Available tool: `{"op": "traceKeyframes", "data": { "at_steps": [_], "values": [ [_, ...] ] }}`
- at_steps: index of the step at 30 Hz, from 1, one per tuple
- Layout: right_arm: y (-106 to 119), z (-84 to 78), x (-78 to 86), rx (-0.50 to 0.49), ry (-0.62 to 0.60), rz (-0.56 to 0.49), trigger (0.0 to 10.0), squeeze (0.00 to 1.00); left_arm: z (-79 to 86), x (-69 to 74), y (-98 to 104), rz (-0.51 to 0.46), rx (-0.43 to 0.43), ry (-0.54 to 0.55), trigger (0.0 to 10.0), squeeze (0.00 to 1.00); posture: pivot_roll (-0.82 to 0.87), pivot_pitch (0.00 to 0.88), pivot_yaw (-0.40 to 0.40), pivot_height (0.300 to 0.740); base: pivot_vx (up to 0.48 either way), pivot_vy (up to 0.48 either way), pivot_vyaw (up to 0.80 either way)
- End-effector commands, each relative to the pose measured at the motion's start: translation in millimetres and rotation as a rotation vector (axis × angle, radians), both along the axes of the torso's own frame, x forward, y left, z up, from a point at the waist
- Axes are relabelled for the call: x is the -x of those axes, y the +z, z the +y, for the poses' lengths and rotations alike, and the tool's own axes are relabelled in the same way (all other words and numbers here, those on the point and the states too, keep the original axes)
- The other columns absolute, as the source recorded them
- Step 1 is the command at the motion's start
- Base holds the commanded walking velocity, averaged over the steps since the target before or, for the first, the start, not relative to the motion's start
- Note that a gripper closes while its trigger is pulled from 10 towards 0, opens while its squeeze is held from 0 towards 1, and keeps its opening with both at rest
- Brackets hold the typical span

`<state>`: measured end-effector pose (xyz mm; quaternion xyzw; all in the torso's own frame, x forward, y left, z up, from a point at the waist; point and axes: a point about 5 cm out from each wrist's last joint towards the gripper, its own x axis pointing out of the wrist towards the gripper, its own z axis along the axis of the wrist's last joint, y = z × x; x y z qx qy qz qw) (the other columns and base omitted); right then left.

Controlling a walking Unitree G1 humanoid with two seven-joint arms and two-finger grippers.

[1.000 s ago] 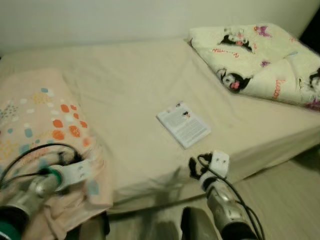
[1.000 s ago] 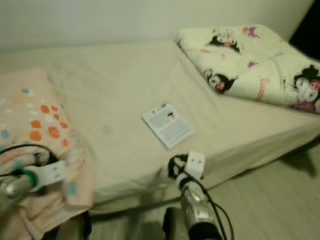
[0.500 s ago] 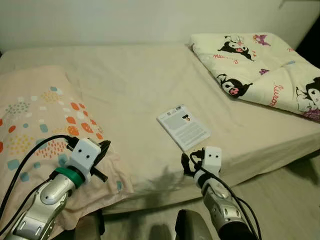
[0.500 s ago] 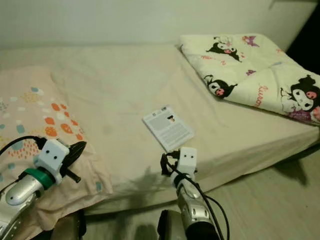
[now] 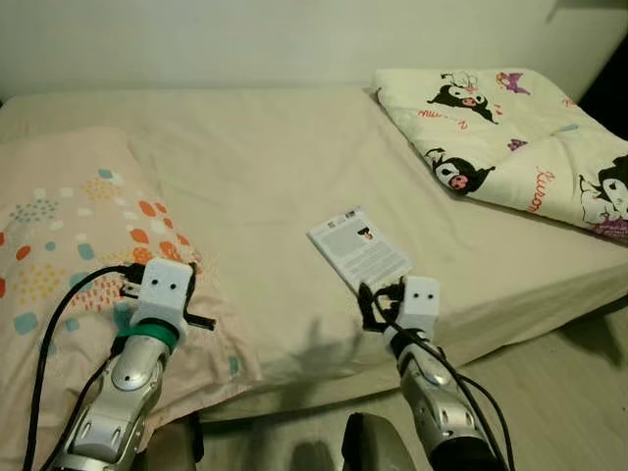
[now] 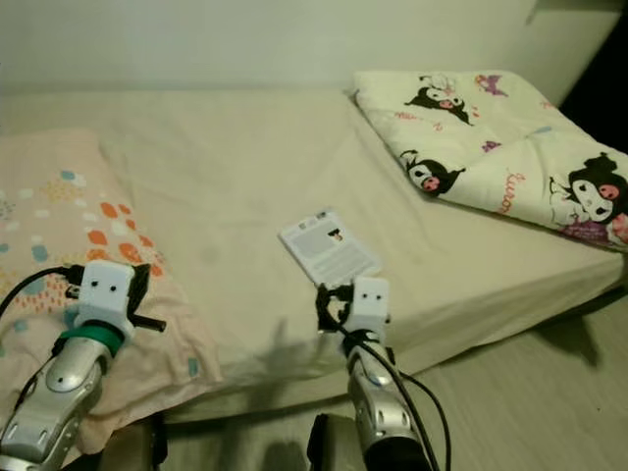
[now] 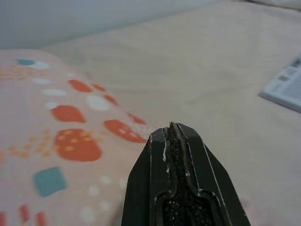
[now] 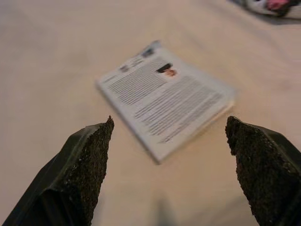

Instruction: Clean up the room

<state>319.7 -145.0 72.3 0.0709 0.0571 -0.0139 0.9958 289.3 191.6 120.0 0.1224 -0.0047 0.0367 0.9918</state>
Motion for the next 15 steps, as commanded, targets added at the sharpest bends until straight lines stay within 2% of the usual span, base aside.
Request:
{"op": "traceKeyframes", "data": {
  "at_steps": [1, 9, 15],
  "values": [
    [-2, -7.7, 2.7, -0.005, -0.041, 0.002, 10.0, 0.00, 0.2, 1.5, -9, 0.018, -0.017, 0.017, 10.0, 0.00, 0.12, 0.000, -0.096, 0.610, 0.000, 0.000, 0.00],
    [-3, -13.4, 2.8, -0.001, -0.068, 0.010, 10.0, 0.00, -4.2, 3.2, -18, 0.068, -0.072, 0.002, 10.0, 0.00, 0.12, 0.000, -0.097, 0.635, 0.000, 0.000, 0.00],
    [-9, -19.5, 9.1, -0.010, -0.124, 0.021, 10.0, 0.00, -11.0, -0.8, -22, 0.085, -0.100, -0.015, 10.0, 0.00, 0.13, 0.000, -0.039, 0.660, 0.000, 0.000, 0.00]
  ]
}}
